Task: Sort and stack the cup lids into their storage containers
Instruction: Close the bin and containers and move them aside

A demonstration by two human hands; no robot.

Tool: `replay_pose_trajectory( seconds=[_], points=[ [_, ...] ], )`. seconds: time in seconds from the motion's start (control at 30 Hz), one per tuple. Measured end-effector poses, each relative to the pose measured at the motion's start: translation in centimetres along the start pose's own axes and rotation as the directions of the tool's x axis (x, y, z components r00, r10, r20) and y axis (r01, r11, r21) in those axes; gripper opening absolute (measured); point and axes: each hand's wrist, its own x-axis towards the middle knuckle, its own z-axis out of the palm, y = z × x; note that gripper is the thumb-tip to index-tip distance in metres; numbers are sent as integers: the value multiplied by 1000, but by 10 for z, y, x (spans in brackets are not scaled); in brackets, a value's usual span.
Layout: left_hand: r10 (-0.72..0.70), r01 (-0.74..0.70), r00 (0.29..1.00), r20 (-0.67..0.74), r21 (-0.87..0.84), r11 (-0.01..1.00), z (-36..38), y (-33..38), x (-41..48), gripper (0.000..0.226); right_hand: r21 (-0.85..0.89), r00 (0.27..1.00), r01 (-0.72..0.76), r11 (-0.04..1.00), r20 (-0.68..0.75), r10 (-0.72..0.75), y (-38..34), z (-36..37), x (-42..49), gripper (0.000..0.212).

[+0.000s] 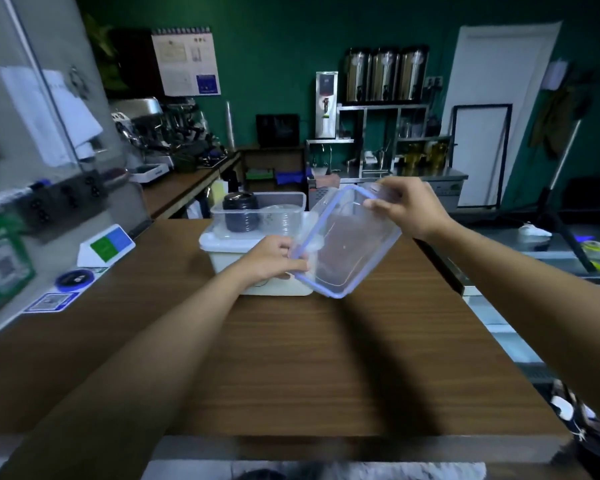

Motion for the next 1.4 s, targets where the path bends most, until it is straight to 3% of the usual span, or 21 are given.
replay_pose_trajectory(
  seconds=[0.2, 0.3, 0.4, 0.5, 0.67, 0.9, 1.17, 1.4],
  points=[
    [-98, 75, 992, -77, -257, 964, -81, -5, -34, 25, 244, 991, -127, 962, -18, 135, -27, 41, 35, 31],
    [-109, 62, 986, -122, -339, 939, -121, -5, -30, 41, 305, 975, -205, 930, -24, 222, -33, 66, 61, 40],
    [-155, 0, 939, -307, -451, 892, -155, -12, -9, 44, 320, 940, -322, 891, 1, 340, -45, 87, 81, 49],
    [-183, -38, 858, -481, -414, 909, -177, -14, 17, 42, 321, 912, -383, 866, -15, 409, -47, 104, 99, 48],
    [-197, 71, 806, -558, -239, 968, -190, -18, 62, 23, 364, 870, -481, 798, 82, 487, -39, 125, 130, 31],
    [-171, 170, 823, -542, -51, 984, -178, -46, 101, 6, 264, 826, -560, 785, 105, 554, -7, 143, 143, 33],
    [-273, 250, 848, -455, -110, 962, -184, -43, 95, 13, 276, 794, -608, 745, 176, 582, -3, 145, 147, 33],
    [-383, 346, 818, -429, -165, 924, -184, -37, 95, 12, 293, 752, -659, 693, 262, 605, -11, 140, 142, 40]
  ],
)
